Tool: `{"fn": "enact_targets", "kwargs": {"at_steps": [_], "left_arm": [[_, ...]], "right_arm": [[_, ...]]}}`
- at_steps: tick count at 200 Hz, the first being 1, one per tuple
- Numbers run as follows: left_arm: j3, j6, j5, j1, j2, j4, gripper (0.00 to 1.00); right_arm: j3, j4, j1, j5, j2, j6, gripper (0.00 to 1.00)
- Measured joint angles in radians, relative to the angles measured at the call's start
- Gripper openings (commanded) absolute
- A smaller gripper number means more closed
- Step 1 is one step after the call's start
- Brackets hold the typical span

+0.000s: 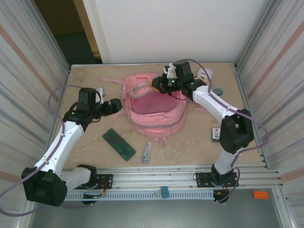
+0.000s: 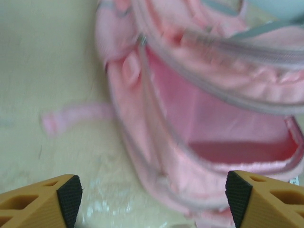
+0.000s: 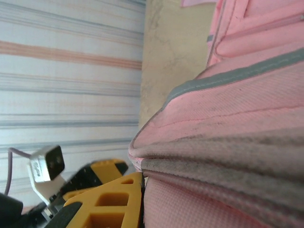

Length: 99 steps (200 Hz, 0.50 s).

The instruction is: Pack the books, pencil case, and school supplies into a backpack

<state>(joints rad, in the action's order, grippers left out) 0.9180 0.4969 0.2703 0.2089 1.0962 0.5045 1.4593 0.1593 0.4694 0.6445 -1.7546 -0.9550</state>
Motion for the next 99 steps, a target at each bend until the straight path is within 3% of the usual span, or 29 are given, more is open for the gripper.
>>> {"fn": "enact_targets", "kwargs": {"at_steps": [14,28,74,99], "left_arm": [[-0.023,0.064,-0.013,0.0,-0.019,0.057,0.89],[-0.034,0.128,-0.033,0.0,-0.045,0.115,0.93],[-0.082,0.343,-0.098,0.027,-0.113,0.318,0.99],[-0.115,0.439,-0.13,0.078,-0.116,0.412,0.99]], "right_arm": [[-0.001,0.006,0.006,-0.027,-0.001,0.005,0.43],[-0.003,0.029,0.012,-0.058,0.003,0.017,0.54],[-0.08,0.234,0.044,-0.169,0.073,0.05,0.74],[-0.143,0.359,0.066,-0.219,0.127,0.056,0.79]]}}
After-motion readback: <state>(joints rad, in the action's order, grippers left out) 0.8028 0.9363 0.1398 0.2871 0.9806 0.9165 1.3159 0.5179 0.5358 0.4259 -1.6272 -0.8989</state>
